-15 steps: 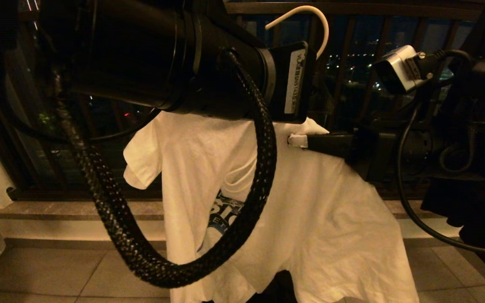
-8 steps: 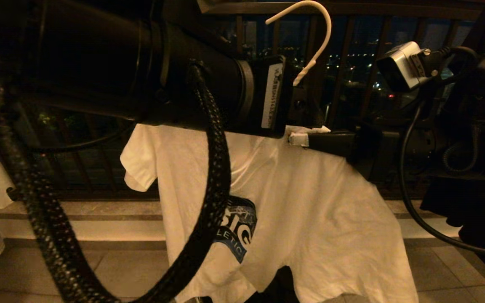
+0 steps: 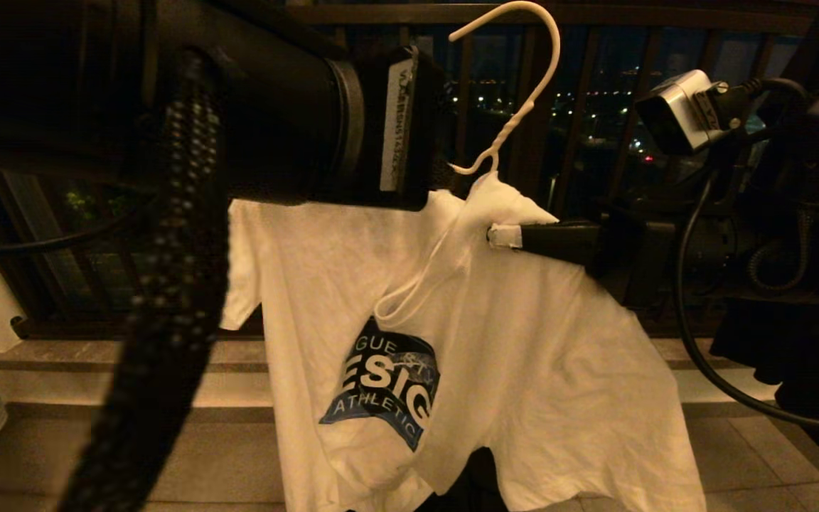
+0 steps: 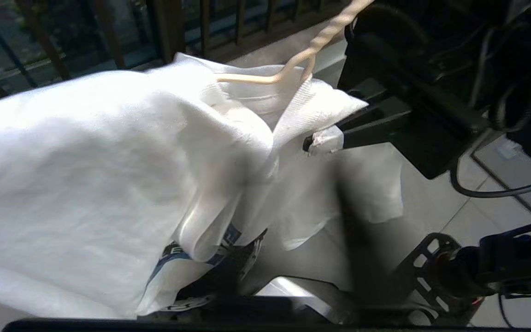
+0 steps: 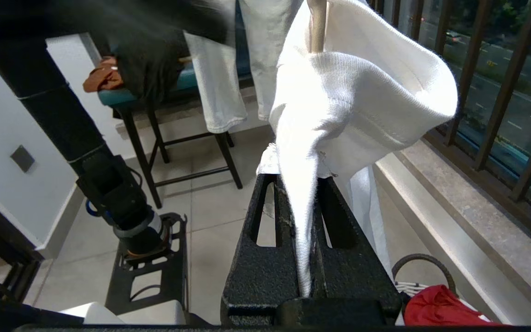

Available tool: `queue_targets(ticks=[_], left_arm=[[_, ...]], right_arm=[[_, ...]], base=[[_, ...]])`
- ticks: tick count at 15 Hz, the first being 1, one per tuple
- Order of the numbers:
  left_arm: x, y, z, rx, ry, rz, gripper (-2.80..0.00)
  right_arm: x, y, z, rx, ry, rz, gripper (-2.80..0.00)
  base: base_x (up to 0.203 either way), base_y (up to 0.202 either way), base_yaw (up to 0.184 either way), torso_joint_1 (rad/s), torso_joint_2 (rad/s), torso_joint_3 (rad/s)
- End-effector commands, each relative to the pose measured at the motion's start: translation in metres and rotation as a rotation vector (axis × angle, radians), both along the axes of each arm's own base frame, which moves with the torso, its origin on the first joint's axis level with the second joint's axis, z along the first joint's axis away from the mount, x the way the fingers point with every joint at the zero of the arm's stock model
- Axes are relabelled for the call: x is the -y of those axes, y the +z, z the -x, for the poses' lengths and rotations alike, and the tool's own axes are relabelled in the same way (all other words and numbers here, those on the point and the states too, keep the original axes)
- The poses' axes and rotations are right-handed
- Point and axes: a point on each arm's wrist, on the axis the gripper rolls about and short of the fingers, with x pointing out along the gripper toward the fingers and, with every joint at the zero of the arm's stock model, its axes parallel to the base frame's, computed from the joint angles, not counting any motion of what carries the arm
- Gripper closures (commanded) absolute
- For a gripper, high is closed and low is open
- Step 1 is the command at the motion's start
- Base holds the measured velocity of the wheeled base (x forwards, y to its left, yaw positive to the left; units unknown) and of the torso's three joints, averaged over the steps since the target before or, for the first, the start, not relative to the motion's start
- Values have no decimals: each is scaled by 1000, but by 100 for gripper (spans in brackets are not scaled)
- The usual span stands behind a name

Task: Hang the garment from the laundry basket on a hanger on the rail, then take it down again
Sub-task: Hang the clothes on the clothes rack, then hang the clothes rack on the clothesline

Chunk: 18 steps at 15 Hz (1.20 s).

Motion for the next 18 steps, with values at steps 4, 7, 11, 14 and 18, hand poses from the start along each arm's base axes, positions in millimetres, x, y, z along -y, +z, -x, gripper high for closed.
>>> queue_targets(ticks=[4,7,11,14,18], left_arm=[[-24,-5,13,-71,44,57,0],[-44,-5,20,-78,74,85,0],[-71,-35,22,-144,154,111,0],[-85,-39,5,-81,160,234,0],[-94,-47,-28,-78,272,193,0]], right_arm=[[1,1,0,6,-2,-2,0],[6,2,-1,9,-17,-4,0],[7,1,-4,9,-26,-3,0],[7,2,-10,8,-71,-7,0],[11,1,-22,3,-129,-8,0]], base=[[0,0,0,0,0,0],[0,0,0,0,0,0],[0,0,0,0,0,0],[0,0,0,0,0,0],[0,0,0,0,0,0]])
